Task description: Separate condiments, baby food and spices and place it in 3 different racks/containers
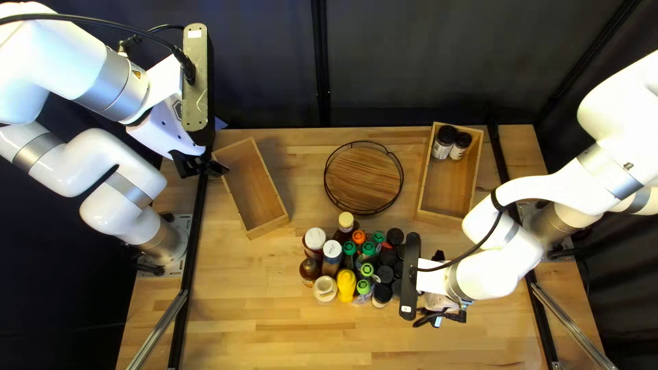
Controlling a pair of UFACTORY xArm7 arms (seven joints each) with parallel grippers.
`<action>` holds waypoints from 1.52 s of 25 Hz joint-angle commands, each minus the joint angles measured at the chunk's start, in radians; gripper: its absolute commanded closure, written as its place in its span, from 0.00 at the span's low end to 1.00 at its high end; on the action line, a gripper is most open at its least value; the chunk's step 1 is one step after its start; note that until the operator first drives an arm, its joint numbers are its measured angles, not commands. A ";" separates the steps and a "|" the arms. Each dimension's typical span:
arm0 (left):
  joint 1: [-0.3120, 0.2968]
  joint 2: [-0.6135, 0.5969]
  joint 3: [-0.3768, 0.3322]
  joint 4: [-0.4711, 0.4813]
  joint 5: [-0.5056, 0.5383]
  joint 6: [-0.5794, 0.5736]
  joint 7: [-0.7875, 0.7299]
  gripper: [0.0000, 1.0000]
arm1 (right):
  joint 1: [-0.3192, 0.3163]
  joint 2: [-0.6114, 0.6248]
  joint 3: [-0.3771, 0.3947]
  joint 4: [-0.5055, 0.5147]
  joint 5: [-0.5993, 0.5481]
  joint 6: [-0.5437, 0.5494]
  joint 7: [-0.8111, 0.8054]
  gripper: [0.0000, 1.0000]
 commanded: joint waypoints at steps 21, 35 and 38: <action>0.000 0.000 0.000 0.000 0.000 0.000 0.000 0.00 | -0.036 -0.357 0.163 0.132 -0.243 0.659 0.086 1.00; 0.000 0.000 0.000 0.000 0.000 0.000 0.000 0.00 | -0.392 -0.843 0.197 -0.195 -0.541 0.743 0.068 1.00; 0.000 0.000 0.000 0.000 0.000 0.000 0.000 0.00 | -0.434 -0.871 0.176 -0.223 -0.577 0.736 0.058 1.00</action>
